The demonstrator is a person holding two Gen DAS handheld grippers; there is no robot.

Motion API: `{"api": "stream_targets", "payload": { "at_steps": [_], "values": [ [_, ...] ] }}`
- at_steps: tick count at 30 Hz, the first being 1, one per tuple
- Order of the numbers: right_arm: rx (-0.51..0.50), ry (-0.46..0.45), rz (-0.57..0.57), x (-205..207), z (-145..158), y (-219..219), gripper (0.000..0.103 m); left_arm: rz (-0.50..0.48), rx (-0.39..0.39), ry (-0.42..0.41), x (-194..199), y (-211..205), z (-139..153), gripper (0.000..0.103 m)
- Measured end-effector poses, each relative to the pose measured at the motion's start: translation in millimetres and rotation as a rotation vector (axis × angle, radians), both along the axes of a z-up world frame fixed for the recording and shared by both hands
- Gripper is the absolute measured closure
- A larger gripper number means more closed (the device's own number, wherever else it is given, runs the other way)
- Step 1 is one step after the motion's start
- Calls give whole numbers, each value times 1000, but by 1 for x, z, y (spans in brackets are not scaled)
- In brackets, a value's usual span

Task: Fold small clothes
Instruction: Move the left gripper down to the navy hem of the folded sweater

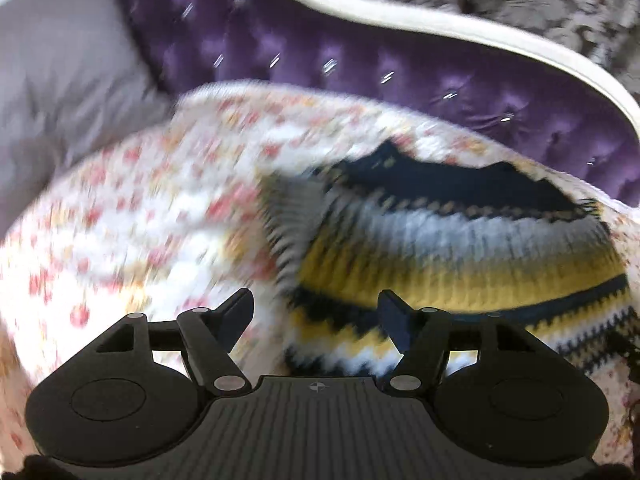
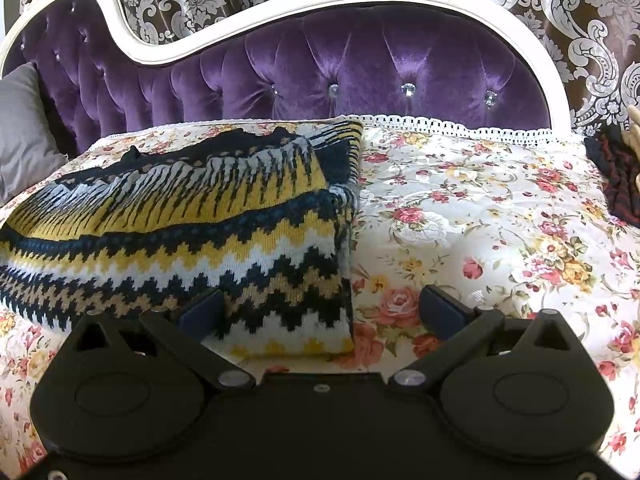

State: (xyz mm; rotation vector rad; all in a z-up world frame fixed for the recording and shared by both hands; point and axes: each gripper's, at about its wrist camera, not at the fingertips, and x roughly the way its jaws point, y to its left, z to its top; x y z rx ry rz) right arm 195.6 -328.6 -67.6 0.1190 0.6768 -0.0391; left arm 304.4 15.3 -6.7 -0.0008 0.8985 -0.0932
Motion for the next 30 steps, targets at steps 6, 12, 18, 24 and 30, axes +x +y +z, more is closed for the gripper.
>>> {"api": "stream_targets", "payload": {
  "at_steps": [6, 12, 18, 24, 30],
  "values": [
    [-7, 3, 0, 0, 0, 2, 0, -80, 53, -20, 28, -68, 9, 35],
    [1, 3, -1, 1, 0, 1, 0, -127, 150, 8, 55, -122, -19, 36],
    [22, 0, 2, 0, 1, -2, 0, -114, 194, 60, 80, -139, -49, 33],
    [24, 5, 3, 2, 2, -2, 0, -85, 130, 134, 107, -135, -51, 26],
    [25, 8, 1, 2, 2, -1, 0, -45, 84, 173, 126, -131, -51, 24]
  ]
}}
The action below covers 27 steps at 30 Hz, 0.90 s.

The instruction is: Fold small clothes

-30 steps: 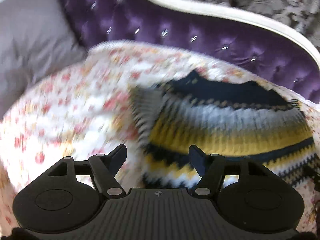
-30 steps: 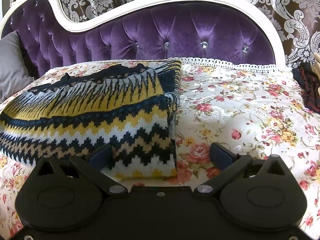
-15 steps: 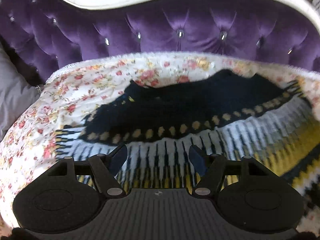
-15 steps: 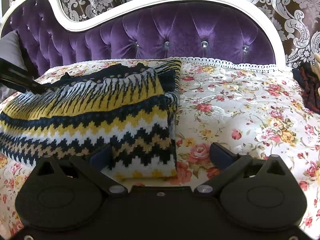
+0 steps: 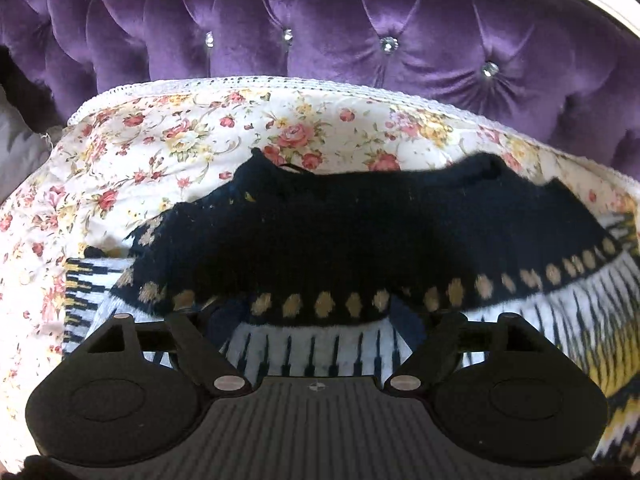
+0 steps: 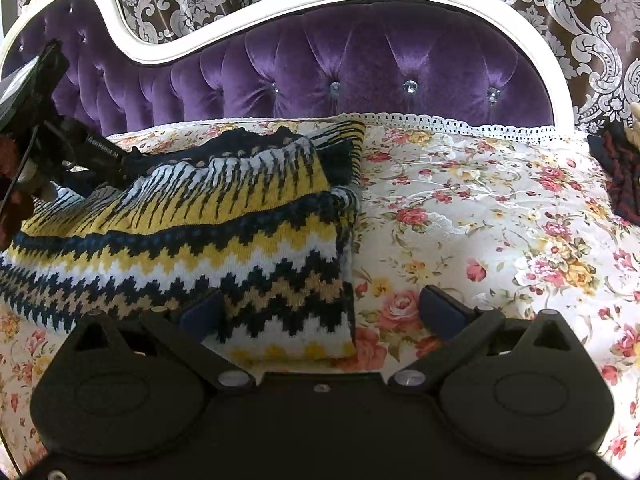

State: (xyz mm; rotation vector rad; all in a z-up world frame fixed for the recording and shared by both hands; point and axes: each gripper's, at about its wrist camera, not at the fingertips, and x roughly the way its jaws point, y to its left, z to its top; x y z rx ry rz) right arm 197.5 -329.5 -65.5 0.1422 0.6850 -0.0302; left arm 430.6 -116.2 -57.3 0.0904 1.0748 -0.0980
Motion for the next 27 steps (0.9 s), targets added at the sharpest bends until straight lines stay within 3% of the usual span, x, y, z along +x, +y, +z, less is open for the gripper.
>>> {"api": "stream_targets", "payload": {
  "at_steps": [8, 11, 15, 17, 18, 19, 20, 24, 27],
  "values": [
    [17, 0, -10, 0, 0, -1, 0, 107, -52, 30, 26, 6, 5, 24],
    [25, 0, -16, 1, 0, -1, 0, 121, 0, 11, 33, -2, 0, 24],
    [35, -4, -19, 0, 0, -3, 0, 70, 102, -41, 36, -20, -8, 23],
    [43, -4, -20, 1, 0, -3, 0, 50, 116, -59, 39, -23, -7, 25],
    [50, -5, -23, 1, 1, -4, 0, 48, 109, -58, 41, -21, -4, 29],
    [61, -5, -26, 2, 1, -5, 0, 54, 90, -62, 43, -19, 2, 43],
    [74, -7, -29, 2, 2, -6, 0, 66, 62, -70, 43, -15, 9, 49],
    [137, -23, -47, 1, 2, -13, 0, 91, -123, -129, 20, 9, 48, 49],
    [186, -35, -62, -1, 2, -18, 0, 44, -144, -151, -11, 15, 62, 49]
  ]
}}
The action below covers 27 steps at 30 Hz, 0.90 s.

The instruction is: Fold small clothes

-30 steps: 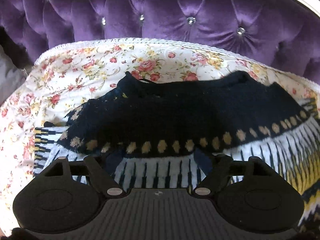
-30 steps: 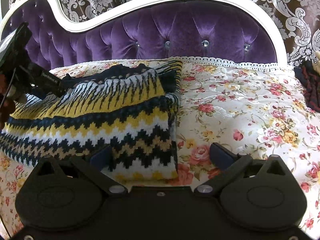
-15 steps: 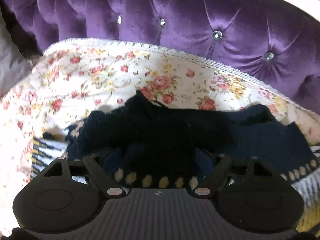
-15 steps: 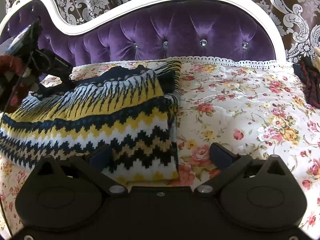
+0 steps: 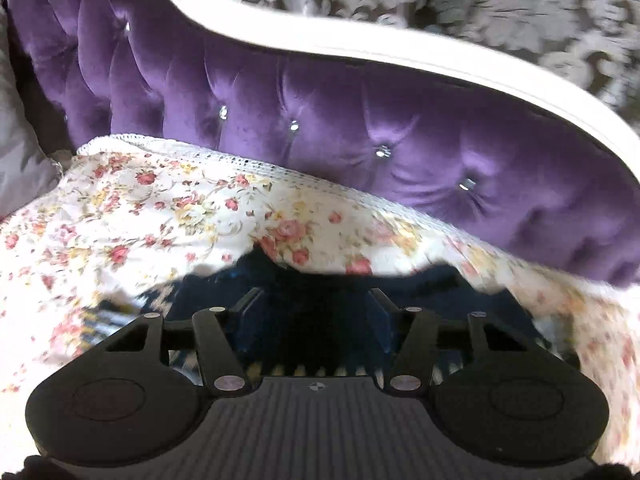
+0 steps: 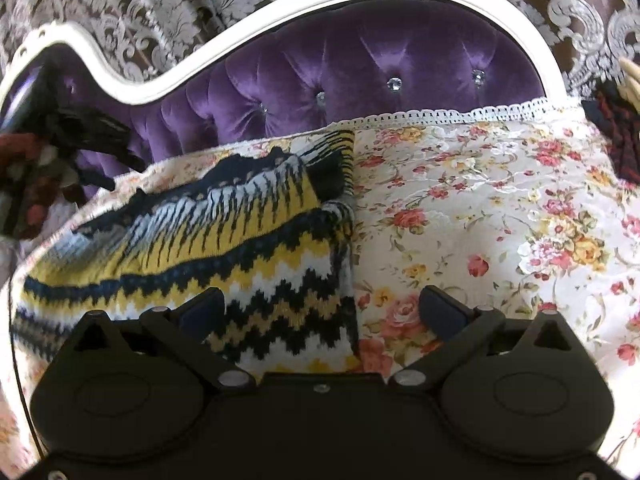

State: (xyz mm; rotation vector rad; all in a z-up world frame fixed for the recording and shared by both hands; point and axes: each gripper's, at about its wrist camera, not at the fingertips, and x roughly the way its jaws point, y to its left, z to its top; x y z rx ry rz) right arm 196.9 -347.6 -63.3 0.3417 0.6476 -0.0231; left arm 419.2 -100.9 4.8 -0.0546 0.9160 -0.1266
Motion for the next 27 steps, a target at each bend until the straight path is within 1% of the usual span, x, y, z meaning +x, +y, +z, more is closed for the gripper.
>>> {"api": "stream_targets", "payload": {
  "at_steps": [2, 4, 8, 10, 12, 14, 16, 17, 19, 21, 23, 26, 27],
  "values": [
    [24, -8, -5, -1, 0, -3, 0, -34, 26, -23, -26, 2, 1, 49],
    [40, -15, -7, -2, 0, -5, 0, -51, 44, -41, -50, 6, -5, 49],
    [73, -30, -12, -5, -1, -8, 0, -54, 69, -26, -86, 12, -28, 49],
    [99, -42, -18, -6, -1, -11, 0, -71, 66, -14, -102, 14, -39, 49],
    [143, -58, -26, -8, -2, -15, 0, -77, 68, 3, -111, 14, -52, 48],
    [208, -81, -36, -10, -4, -21, 0, -86, 81, 15, -118, 14, -65, 46],
    [285, -111, -45, -13, -7, -28, 0, -102, 112, -30, -127, 12, -69, 45],
    [322, -126, -47, -14, -9, -31, 0, -106, 119, -37, -128, 11, -70, 44],
    [358, -141, -45, -15, -10, -33, 0, -102, 109, -30, -125, 13, -69, 44],
    [385, -141, -22, -12, -10, -34, 0, -105, 83, -19, -123, 18, -70, 43],
    [418, -127, -2, -7, -9, -36, 0, -114, 51, -17, -121, 23, -69, 43],
    [503, -110, 51, 6, -11, -41, 0, -130, 11, -15, -117, 31, -68, 43],
    [511, -98, 61, 13, -11, -42, 0, -135, -2, -23, -118, 33, -65, 43]
  ]
}}
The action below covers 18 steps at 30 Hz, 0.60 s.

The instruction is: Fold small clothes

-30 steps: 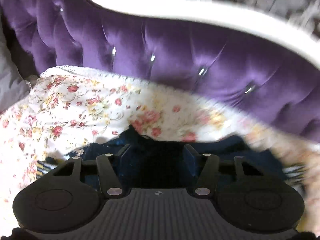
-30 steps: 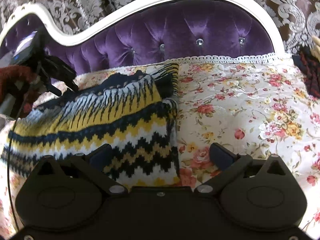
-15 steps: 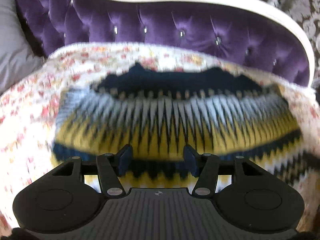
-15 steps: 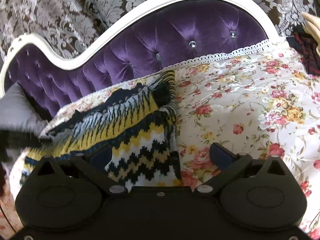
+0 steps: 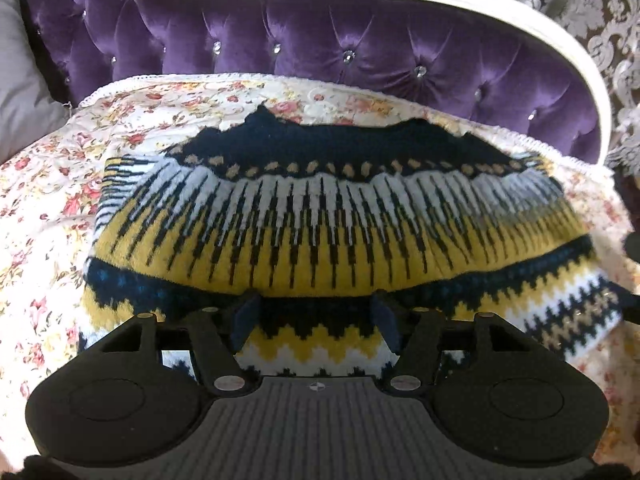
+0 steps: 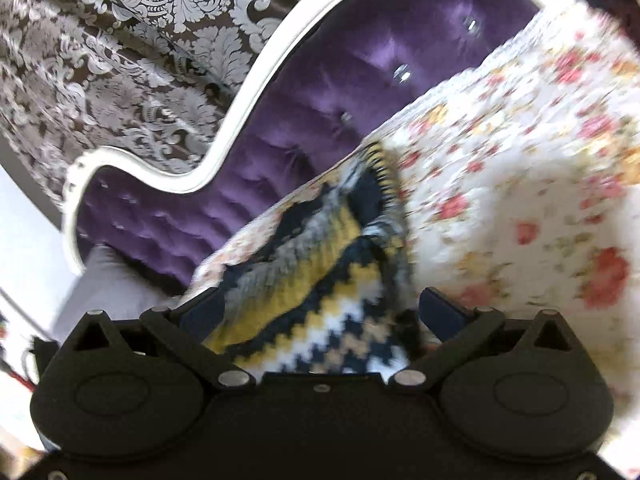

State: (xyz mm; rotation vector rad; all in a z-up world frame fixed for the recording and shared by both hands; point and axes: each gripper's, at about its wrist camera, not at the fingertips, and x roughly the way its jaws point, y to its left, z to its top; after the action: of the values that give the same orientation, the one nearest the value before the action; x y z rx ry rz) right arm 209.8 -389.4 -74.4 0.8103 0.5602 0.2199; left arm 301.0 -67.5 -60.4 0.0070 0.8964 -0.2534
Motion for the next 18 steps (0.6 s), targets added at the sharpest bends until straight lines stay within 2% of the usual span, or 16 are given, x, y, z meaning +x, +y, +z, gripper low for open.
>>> {"api": "stream_targets", "payload": {
  "at_steps": [5, 9, 13, 14, 15, 17, 18],
  "values": [
    [-30, 67, 93, 39, 2, -2, 0, 4, -42, -56, 1, 16, 14, 43],
    [19, 101, 120, 66, 0, -6, 0, 29, -83, -55, 7, 35, 25, 43],
    [31, 122, 148, 81, -1, -5, 0, 41, -77, -75, 12, 53, 33, 43],
    [23, 131, 149, 82, -1, -3, 9, 51, -74, -74, 15, 58, 33, 43],
    [17, 148, 152, 84, -1, -1, 40, 65, -72, -71, 18, 63, 32, 43],
    [-17, 193, 139, 87, -1, 5, 65, 107, -71, -64, 24, 74, 31, 43],
    [-46, 193, 128, 86, 2, 9, 66, 121, -72, -64, 27, 78, 31, 43]
  ]
}}
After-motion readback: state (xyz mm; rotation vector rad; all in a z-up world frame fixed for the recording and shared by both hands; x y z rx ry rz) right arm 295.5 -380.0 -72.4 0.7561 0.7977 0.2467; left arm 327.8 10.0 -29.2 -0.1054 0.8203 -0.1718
